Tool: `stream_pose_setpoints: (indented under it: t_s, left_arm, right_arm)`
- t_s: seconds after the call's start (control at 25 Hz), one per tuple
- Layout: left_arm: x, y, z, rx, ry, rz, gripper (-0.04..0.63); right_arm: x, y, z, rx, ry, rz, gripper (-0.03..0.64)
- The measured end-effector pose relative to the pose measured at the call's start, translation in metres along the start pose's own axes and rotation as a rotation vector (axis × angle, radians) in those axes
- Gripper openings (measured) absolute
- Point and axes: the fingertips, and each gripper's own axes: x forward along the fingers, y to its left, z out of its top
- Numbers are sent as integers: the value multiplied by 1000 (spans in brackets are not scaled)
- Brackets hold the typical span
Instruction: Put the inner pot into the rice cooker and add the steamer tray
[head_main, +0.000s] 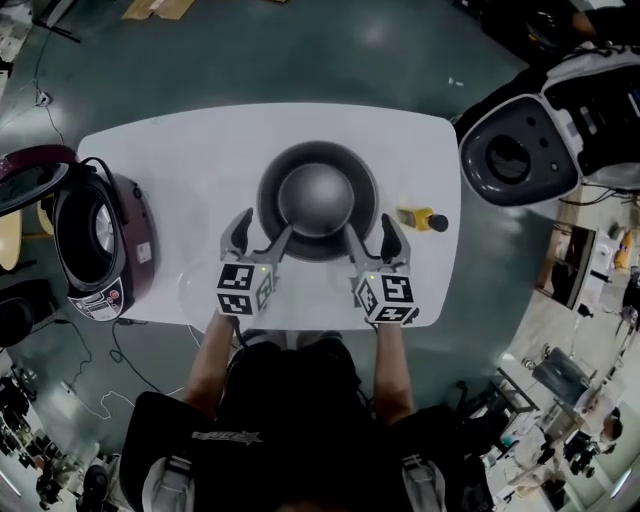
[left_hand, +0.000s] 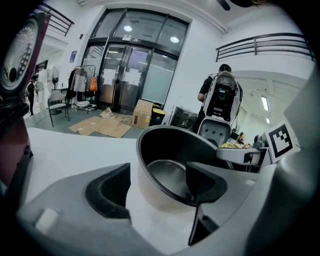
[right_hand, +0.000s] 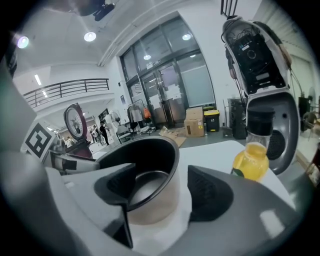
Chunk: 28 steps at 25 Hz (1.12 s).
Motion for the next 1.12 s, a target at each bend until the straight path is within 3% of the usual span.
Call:
stream_pose_setpoints:
  t_s: [0.2, 0.56, 0.68, 0.76, 1.12]
  left_arm:
    - [13, 29, 15, -11, 17, 2, 337]
    - [24, 32, 11, -6, 40, 1, 336]
    - [27, 31, 8, 21, 53, 7, 268]
    - [27, 32, 8, 21, 47, 15, 264]
    - [27, 33, 10, 15, 25, 51, 242]
  right_arm:
    - [33, 12, 13, 4, 22, 7, 314]
    - [46, 14, 11, 0, 42, 26, 314]
    - [50, 19, 8, -22, 51, 48, 314]
    - [52, 23, 5, -40, 62, 59, 310]
    - [56, 21, 3, -88, 65, -6, 258]
